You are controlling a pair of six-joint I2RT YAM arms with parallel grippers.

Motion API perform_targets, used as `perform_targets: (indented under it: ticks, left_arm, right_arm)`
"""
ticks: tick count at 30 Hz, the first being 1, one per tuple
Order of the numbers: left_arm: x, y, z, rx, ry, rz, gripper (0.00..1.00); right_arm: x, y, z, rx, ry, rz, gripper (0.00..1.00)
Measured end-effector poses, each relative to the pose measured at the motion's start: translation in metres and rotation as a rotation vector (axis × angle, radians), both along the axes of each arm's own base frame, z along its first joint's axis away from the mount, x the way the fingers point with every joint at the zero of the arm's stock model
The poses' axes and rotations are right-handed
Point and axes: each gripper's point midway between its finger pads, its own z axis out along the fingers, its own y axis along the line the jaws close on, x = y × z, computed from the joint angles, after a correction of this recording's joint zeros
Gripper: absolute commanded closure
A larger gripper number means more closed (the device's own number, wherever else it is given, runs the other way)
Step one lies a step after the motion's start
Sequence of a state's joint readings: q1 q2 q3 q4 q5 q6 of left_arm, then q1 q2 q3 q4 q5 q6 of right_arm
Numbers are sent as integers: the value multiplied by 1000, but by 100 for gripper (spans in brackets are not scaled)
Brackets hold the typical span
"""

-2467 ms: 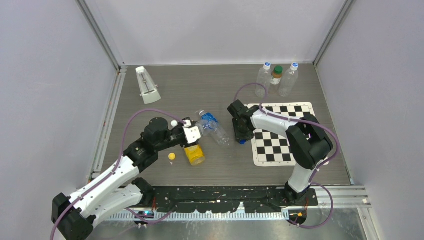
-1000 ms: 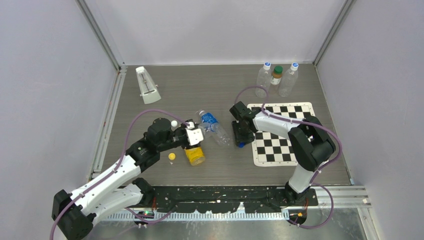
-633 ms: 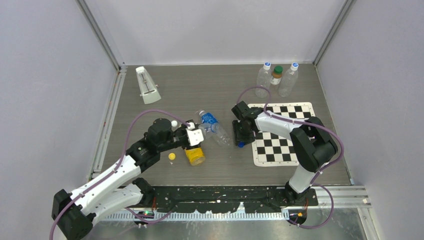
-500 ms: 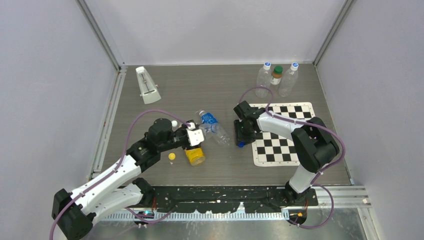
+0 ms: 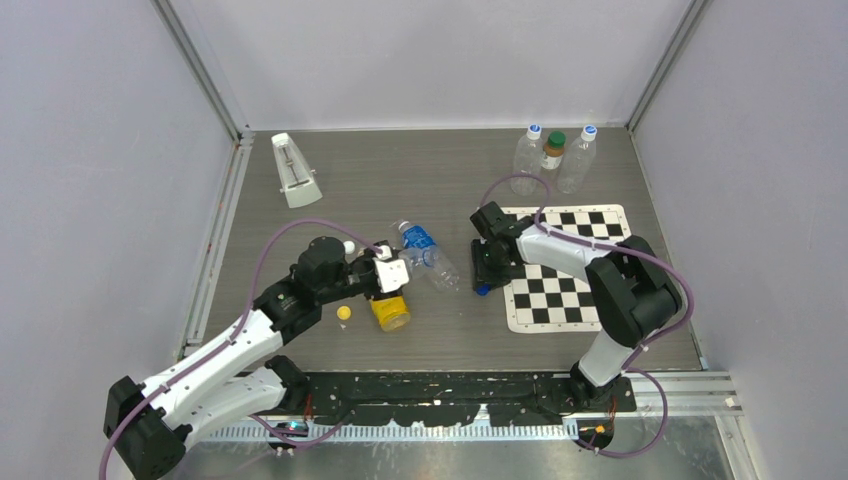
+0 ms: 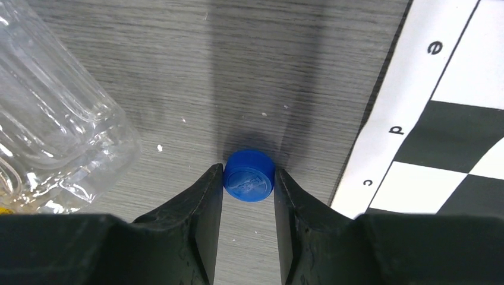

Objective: Screw on the bottle caps
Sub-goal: Screw the bottle cap onto the plastic bottle.

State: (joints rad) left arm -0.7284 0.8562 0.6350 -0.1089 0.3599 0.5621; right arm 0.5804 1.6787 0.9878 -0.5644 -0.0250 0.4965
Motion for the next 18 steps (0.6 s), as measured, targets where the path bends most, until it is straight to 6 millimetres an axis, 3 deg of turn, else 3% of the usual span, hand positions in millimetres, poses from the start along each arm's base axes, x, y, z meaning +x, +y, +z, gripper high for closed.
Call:
perform_targets:
  ticks: [4,7,18]
  left_arm:
    - [-1,-1,0,0,2,-7,61]
    - [-2,-1,-1,1,5,-11,61]
    - [-10,-3,-10,22,41,-40,63]
  right_arm:
    - [-4,-1,8,6,-1,26,79]
    - [-6,0,28,28,-24,56,80]
    - [0,26,184,287,-366,284,81]
